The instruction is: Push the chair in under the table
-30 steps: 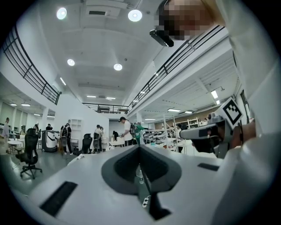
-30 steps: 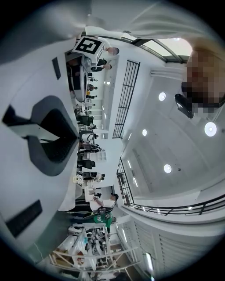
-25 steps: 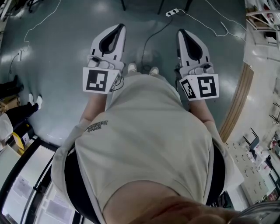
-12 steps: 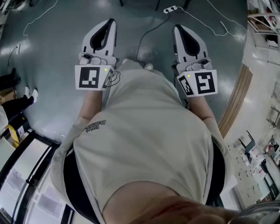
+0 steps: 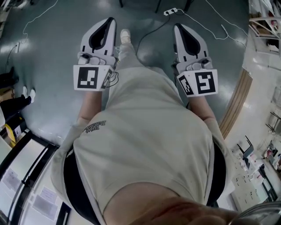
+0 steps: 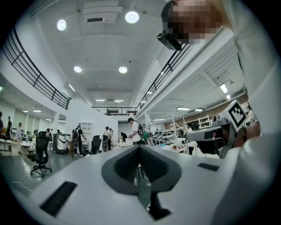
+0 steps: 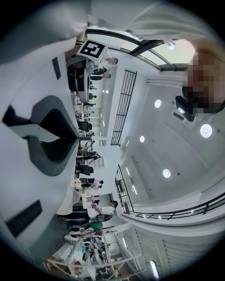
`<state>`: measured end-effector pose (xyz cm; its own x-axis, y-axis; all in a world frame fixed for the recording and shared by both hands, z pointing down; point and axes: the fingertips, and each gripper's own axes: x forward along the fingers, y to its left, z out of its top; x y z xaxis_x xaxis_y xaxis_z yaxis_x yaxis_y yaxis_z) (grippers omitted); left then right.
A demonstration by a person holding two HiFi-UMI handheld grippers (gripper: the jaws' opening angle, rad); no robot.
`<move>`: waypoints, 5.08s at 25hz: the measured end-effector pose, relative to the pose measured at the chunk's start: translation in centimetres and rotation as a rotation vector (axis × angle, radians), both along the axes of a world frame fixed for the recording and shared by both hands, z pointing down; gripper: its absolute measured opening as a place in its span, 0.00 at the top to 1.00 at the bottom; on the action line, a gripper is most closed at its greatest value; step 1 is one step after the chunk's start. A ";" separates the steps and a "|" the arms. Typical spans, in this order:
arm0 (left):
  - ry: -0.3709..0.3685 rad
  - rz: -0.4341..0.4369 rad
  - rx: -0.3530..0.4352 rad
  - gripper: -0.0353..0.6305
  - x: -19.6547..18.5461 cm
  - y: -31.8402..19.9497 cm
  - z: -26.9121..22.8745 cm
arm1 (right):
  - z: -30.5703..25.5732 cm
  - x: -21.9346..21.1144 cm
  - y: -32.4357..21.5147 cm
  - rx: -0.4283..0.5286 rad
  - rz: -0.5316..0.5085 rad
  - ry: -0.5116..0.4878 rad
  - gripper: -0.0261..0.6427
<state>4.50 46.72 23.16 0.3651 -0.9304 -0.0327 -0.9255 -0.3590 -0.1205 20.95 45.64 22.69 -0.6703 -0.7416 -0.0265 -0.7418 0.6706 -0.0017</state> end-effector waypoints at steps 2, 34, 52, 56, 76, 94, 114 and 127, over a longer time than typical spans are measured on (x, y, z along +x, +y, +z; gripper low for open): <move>0.003 -0.003 0.001 0.93 -0.3 -0.5 0.3 | 0.4 -0.5 -0.7 0.001 -0.008 0.004 0.95; 0.036 0.100 -0.122 0.93 -11.6 -29.4 2.7 | 2.2 -12.3 -28.3 -0.116 0.057 0.065 0.95; 0.029 0.232 -0.154 0.93 -18.9 -43.5 2.3 | 0.7 -20.0 -41.9 -0.119 0.168 0.103 0.95; 0.036 0.253 -0.165 0.93 -19.8 -44.9 2.2 | 0.2 -21.1 -43.5 -0.107 0.183 0.123 0.95; 0.019 0.214 -0.161 0.93 -16.9 -47.2 1.0 | -0.1 -19.1 -46.6 -0.092 0.097 0.144 0.94; -0.590 0.570 -0.439 0.70 -9.6 -49.4 16.6 | 15.8 -18.6 -49.3 -0.366 -0.308 0.633 0.68; -0.952 0.945 -0.705 0.60 -9.5 -47.6 41.0 | 38.0 -20.8 -46.7 -0.601 -0.626 0.908 0.60; -1.044 1.026 -0.691 0.60 -9.5 -48.1 46.3 | 45.0 -20.1 -46.8 -0.632 -0.682 1.042 0.58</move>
